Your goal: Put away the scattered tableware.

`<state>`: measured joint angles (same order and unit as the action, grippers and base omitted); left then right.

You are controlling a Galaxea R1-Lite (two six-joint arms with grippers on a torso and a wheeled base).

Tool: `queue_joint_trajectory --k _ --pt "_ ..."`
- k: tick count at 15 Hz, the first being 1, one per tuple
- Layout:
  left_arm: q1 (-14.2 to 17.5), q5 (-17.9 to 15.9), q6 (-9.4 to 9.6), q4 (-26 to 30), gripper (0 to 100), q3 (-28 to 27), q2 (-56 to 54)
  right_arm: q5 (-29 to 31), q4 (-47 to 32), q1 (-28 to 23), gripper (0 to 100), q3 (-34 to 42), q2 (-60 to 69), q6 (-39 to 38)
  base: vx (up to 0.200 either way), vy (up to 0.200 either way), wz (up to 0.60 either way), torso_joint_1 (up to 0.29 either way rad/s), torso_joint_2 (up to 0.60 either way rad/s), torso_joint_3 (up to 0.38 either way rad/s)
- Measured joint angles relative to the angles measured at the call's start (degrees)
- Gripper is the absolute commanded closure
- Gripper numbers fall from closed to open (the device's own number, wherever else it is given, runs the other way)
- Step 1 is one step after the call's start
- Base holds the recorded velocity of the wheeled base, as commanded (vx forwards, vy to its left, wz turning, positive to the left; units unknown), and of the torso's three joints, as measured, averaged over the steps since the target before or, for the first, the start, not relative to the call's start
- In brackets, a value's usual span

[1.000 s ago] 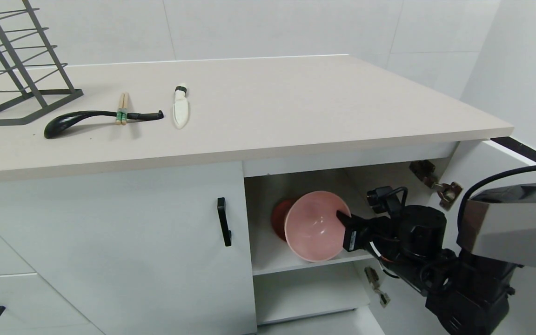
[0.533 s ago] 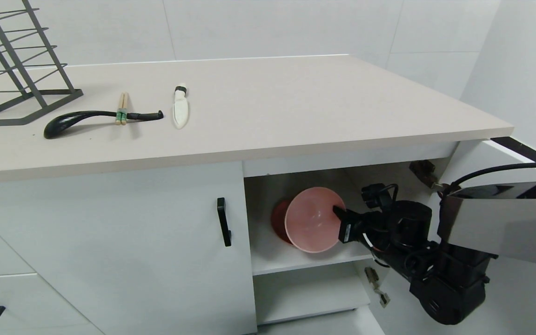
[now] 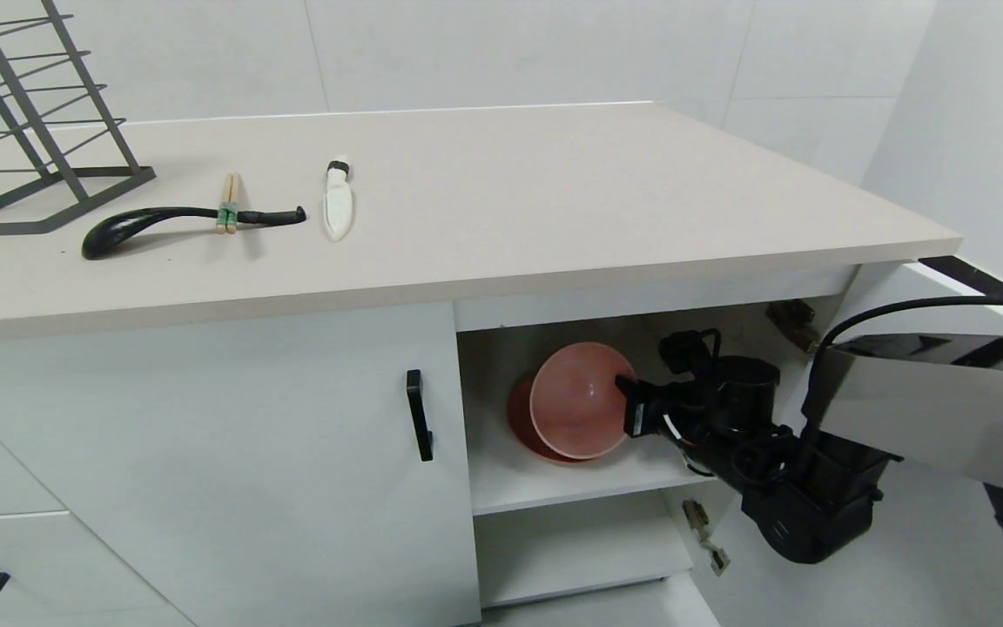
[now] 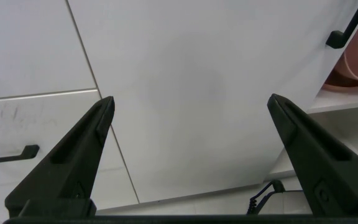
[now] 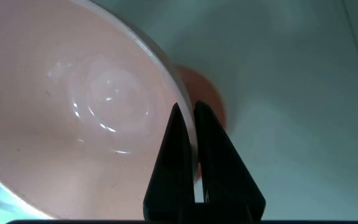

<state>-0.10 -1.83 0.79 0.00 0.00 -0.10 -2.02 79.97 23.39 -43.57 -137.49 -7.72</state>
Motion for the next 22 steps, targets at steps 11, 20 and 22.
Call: queue_joint_trajectory --k 11,20,22 --pt "0.00 0.00 -0.01 0.00 0 0.00 0.02 0.39 -1.85 -0.16 100 -3.69 -3.17 0.68 0.000 0.000 0.00 0.000 0.00 0.000" --pt "0.00 -0.02 -0.01 0.00 0 0.00 0.02 0.24 -0.57 0.13 100 -2.16 -3.17 1.84 0.000 0.000 0.00 0.000 0.00 0.000" --pt "0.00 0.00 -0.01 0.00 0 0.00 0.02 0.00 0.04 0.22 0 -1.33 -3.19 3.43 0.000 0.000 0.00 0.000 0.00 0.000"
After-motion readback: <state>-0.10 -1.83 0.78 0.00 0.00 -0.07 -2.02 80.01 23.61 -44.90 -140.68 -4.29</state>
